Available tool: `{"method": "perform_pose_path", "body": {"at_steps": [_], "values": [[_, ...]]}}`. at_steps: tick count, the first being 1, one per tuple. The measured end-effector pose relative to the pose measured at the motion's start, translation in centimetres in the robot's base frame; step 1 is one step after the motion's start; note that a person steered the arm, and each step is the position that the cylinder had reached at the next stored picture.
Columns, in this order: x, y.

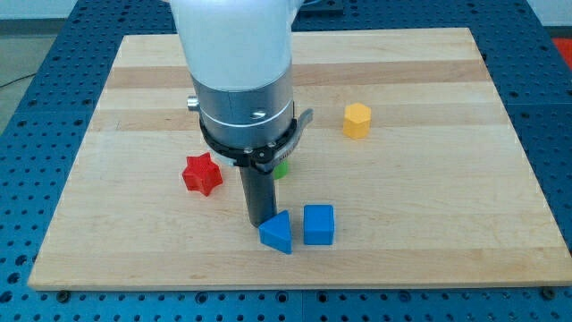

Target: Push the yellow hexagon towards the right bottom corner of the board

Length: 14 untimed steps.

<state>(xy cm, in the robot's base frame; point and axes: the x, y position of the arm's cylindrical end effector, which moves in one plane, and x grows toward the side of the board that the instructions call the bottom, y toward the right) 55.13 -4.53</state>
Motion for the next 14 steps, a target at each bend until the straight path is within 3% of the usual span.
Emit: {"method": "perform_pose_path", "body": {"at_steps": [2, 4, 6, 7, 8, 10, 12, 14], "values": [[-2.3, -4.2], [-3.9, -3.2], [-6.5, 10.4], [-9.7, 13.2], [-9.9, 8.1], [-18.8, 7.6], [-14.2, 15.5], [-11.8, 14.5]]}}
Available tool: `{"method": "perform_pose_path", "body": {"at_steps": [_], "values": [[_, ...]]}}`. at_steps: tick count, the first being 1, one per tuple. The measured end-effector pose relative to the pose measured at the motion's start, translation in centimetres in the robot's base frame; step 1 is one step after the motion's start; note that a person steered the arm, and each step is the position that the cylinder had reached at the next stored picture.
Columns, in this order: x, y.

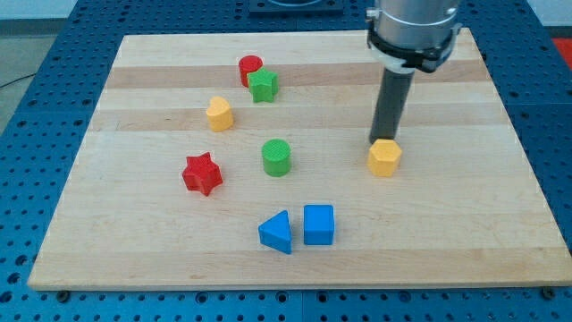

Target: Push the yellow hexagon towards the right bottom corner of the board

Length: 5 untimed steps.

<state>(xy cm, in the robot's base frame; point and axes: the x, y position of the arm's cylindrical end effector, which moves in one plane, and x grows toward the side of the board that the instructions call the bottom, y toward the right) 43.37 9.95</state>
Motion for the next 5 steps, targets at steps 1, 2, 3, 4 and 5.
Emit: {"method": "perform_pose_path", "body": {"at_steps": [1, 2, 3, 4, 5], "values": [[1.5, -2.9], [3.5, -1.8], [3.4, 1.6], [2.2, 3.9], [1.4, 4.7]]}}
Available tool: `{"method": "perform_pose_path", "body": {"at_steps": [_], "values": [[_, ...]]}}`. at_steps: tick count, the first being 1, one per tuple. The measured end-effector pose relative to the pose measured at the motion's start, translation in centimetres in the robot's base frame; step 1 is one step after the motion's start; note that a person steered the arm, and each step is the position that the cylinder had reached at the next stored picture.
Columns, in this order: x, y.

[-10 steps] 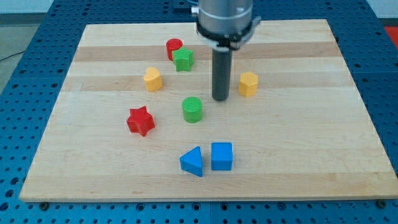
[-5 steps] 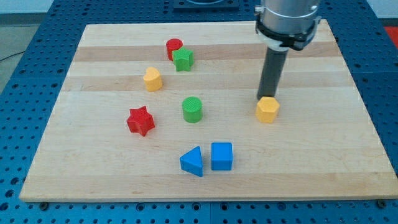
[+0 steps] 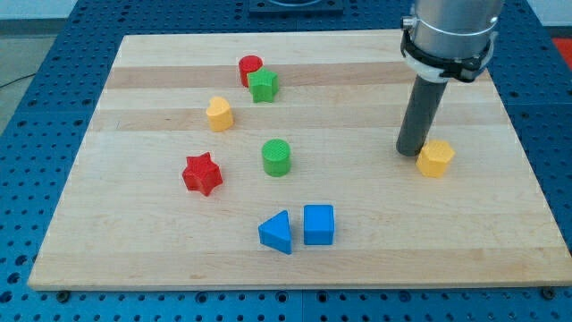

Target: Push the yellow hexagon towards the right bottom corner of the board

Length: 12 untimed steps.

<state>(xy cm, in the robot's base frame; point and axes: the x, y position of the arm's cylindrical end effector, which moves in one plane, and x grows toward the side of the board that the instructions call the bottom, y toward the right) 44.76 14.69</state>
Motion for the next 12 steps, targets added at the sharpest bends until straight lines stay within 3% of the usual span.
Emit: {"method": "perform_pose_path", "body": {"at_steps": [3, 5, 10, 11, 12], "values": [[3.2, 4.2], [1.4, 5.9], [10.0, 7.8], [7.7, 3.7], [2.5, -1.8]]}}
